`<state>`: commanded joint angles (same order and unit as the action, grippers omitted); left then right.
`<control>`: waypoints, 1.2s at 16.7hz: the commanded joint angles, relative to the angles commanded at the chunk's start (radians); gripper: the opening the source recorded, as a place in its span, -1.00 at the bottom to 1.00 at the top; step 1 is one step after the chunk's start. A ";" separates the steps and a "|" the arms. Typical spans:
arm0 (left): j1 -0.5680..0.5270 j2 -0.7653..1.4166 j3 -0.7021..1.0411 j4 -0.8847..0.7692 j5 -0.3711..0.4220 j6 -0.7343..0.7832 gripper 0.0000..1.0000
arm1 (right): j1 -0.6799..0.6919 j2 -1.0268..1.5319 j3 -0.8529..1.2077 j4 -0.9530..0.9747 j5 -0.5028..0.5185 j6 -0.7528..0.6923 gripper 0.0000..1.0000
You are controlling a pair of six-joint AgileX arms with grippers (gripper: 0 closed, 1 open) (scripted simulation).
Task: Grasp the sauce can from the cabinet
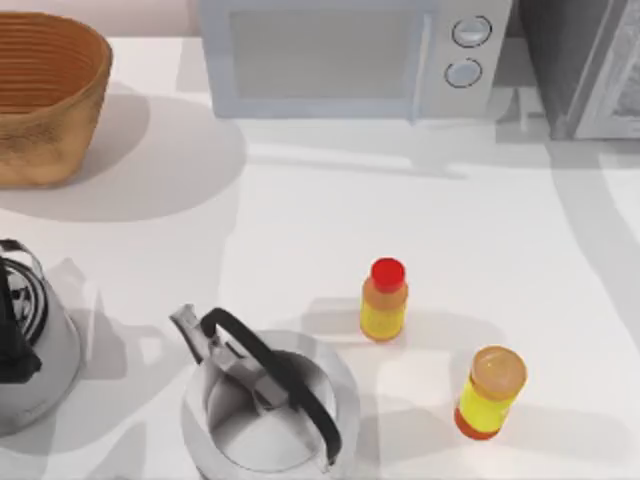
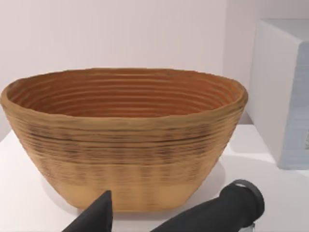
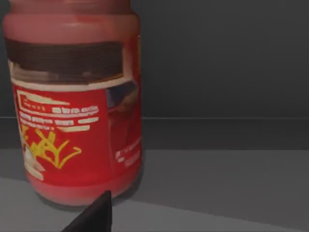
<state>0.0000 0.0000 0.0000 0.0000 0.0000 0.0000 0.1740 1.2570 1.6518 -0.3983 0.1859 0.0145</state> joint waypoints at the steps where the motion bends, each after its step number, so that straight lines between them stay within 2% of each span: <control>1: 0.000 0.000 0.000 0.000 0.000 0.000 1.00 | 0.004 0.029 0.037 -0.008 0.004 0.000 1.00; 9: 0.000 0.000 0.000 0.000 0.000 0.000 1.00 | 0.010 0.070 0.090 -0.017 0.013 0.002 1.00; 16: 0.000 0.000 0.000 0.000 0.000 0.000 1.00 | 0.182 0.249 0.234 0.009 0.196 0.008 1.00; 20: 0.000 0.000 0.000 0.000 0.000 0.000 1.00 | 0.211 0.276 0.255 0.014 0.224 0.009 1.00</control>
<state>0.0000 0.0000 0.0000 0.0000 0.0000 0.0000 0.3847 1.5330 1.9073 -0.3847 0.4099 0.0234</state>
